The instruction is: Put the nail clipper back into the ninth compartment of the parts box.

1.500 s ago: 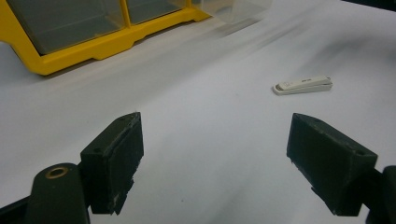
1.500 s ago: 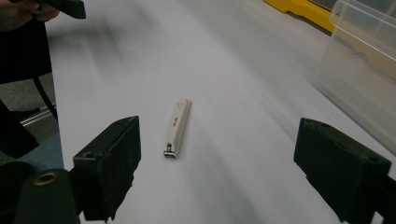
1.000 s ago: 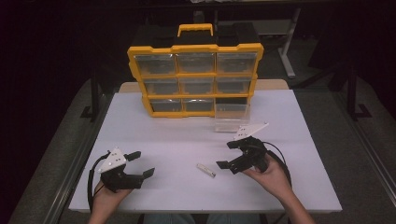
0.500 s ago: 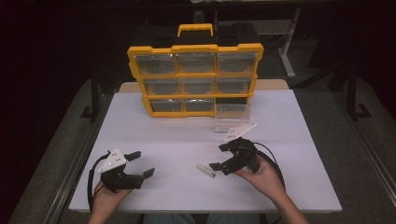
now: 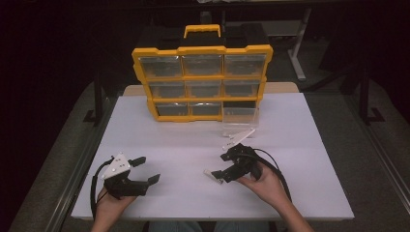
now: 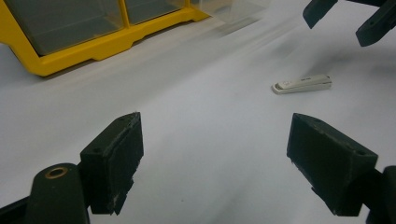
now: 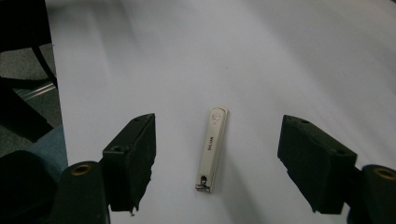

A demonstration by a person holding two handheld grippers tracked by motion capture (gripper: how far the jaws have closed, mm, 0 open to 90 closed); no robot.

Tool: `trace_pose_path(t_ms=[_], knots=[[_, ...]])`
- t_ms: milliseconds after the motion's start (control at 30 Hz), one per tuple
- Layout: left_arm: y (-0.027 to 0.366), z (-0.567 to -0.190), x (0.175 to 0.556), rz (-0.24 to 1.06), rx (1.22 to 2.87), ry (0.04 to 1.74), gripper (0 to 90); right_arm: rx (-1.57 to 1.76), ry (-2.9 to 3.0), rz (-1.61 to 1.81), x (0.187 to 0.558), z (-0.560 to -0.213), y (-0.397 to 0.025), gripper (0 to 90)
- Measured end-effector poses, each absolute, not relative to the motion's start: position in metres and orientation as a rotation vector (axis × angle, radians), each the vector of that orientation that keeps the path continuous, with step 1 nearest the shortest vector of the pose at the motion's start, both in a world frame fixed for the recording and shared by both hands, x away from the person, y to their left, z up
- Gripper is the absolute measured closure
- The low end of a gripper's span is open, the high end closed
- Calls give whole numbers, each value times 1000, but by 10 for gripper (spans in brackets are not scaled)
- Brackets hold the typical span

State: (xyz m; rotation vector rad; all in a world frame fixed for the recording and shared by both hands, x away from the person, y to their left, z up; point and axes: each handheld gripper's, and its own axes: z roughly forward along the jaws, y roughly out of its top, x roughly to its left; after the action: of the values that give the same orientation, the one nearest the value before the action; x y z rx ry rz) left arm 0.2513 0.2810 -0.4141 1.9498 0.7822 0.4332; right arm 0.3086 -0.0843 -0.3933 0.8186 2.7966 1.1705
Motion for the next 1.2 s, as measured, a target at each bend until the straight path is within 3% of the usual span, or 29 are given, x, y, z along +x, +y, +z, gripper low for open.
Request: trace_pose_path(t_ms=[533, 1200], knots=[[281, -416, 252, 434, 1956, 776, 182, 774, 2841, 1033, 309, -408, -66, 371], [280, -417, 253, 429, 1958, 777, 182, 785, 2878, 861, 313, -429, -52, 582]])
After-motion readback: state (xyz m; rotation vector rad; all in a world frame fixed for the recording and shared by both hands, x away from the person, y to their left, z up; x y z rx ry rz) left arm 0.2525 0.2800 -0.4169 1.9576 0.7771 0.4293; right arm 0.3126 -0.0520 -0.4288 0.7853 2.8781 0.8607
